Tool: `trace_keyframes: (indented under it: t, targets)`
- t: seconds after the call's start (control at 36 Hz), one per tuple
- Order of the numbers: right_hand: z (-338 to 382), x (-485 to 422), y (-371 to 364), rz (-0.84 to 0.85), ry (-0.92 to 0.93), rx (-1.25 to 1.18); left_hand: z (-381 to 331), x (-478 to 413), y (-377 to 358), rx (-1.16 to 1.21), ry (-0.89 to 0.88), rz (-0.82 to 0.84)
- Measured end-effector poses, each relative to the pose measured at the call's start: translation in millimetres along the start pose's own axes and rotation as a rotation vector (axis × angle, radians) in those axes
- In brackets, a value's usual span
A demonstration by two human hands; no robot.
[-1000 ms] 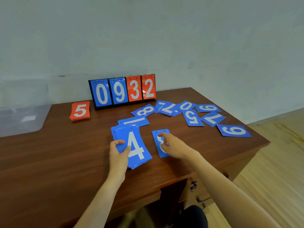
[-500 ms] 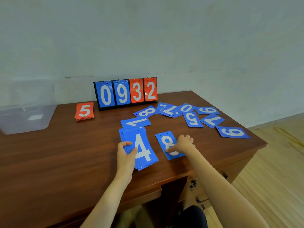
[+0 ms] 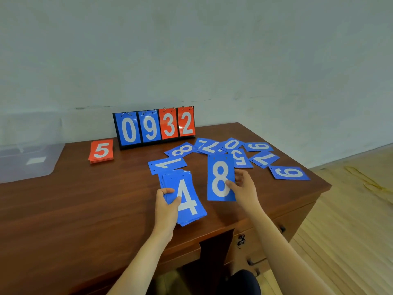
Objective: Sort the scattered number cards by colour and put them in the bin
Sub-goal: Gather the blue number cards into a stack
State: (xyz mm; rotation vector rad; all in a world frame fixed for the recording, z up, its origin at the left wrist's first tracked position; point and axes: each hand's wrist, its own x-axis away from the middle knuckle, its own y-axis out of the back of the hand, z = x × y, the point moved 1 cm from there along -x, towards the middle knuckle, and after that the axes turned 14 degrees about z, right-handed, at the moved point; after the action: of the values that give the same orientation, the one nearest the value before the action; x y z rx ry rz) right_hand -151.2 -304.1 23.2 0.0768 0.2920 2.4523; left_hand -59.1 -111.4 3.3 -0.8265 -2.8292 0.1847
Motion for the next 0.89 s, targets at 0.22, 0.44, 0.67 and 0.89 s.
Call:
trace_keyframes:
  t: [0.22,0.44,0.67,0.89]
  targets:
    - [-3,13,8,0.15,0.06,-0.006,-7,-6,-49,0.034,-0.018,0.085]
    - [-16,3,35,0.012,0.117,0.257,1,-22,-109,-0.047,-0.077,0.195]
    - [-53,-73,131,-0.165,-0.057,0.598,17,-59,-146,-0.052,-0.026,0.238]
    - [-91,-134,192,0.036,-0.315,0.876,30,-89,-163,-0.081,0.042,0.236]
